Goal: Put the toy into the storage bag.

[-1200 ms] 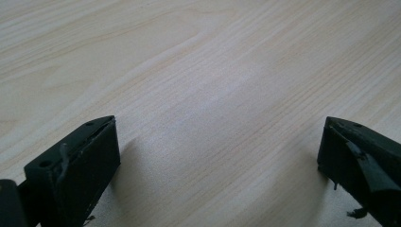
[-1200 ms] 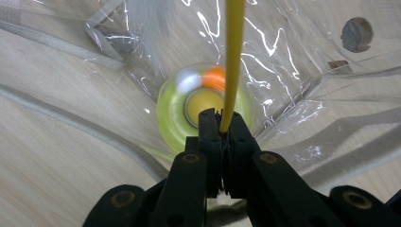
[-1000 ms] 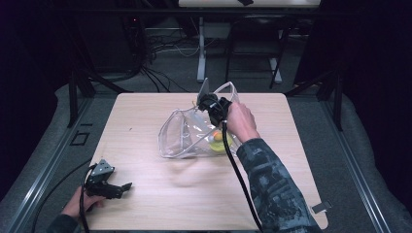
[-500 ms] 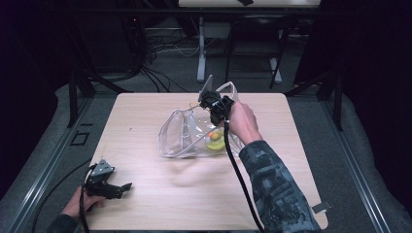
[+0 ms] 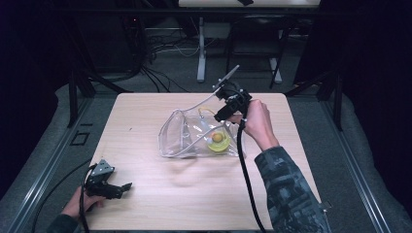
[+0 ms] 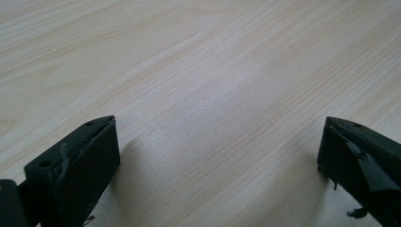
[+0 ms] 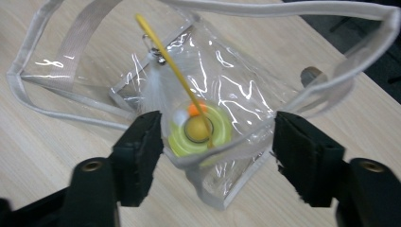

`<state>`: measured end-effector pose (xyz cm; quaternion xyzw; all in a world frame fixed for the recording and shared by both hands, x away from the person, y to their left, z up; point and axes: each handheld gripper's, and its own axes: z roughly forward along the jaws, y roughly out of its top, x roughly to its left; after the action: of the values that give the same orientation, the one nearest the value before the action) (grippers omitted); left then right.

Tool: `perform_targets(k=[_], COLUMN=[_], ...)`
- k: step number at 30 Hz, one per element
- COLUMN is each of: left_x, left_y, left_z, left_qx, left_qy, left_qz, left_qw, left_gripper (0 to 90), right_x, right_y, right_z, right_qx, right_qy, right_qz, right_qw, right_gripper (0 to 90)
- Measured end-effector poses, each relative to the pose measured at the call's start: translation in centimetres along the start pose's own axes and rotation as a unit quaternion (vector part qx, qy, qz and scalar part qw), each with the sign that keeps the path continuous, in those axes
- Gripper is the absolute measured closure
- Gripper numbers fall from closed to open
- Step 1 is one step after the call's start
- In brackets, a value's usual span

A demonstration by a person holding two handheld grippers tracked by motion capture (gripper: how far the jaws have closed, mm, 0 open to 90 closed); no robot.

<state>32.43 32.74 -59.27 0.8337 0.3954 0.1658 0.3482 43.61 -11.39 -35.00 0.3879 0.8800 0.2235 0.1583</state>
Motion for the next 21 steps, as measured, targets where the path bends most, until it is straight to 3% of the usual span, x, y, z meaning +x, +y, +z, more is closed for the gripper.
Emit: perform_targets(k=[5,8,21], left_x=[0.0,0.0,0.0], left_y=[0.0,0.0,0.0], left_z=[0.0,0.0,0.0], left_qx=[0.000,0.000,0.000], left_qy=[0.000,0.000,0.000], left_qz=[0.000,0.000,0.000], left_qw=[1.0000,1.0000,1.0000], left_gripper=[0.0,0.0,0.0], right_x=[-1.3,-2.2,-4.9], right_y=[-2.0,-3.4,-9.6], right_z=[-1.6,-2.0,-1.1], right_qx=[-0.037,-0.046,-0.048], right_qy=[-0.016,-0.021,-0.027], right_qz=[0.027,0.041,0.096], right_qw=[0.9988,0.9979,0.9939], right_gripper=[16.2,14.5,8.8])
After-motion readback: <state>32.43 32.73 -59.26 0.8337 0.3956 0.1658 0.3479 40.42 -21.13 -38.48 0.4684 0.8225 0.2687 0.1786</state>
